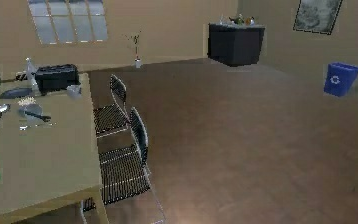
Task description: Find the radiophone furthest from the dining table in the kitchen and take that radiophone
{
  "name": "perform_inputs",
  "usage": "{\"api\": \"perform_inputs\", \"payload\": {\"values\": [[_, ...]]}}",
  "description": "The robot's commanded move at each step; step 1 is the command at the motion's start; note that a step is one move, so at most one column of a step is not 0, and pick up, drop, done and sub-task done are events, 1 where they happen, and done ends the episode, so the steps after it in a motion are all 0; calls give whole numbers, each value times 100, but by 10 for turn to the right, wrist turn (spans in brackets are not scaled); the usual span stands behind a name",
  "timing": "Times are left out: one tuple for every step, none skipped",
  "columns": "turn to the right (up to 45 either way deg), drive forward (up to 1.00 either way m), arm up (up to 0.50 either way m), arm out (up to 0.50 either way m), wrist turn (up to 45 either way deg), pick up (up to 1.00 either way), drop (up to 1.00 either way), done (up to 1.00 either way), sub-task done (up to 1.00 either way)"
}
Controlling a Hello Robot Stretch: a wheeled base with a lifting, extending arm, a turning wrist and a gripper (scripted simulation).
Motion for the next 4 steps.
{"api": "perform_inputs", "payload": {"values": [[120, 0, 0, 0, 0, 0, 0, 0, 0], [0, 20, 0, 0, 0, 0, 0, 0, 0], [-450, 0, 0, 0, 0, 0, 0, 0, 0], [-450, 0, 0, 0, 0, 0, 0, 0, 0]]}}
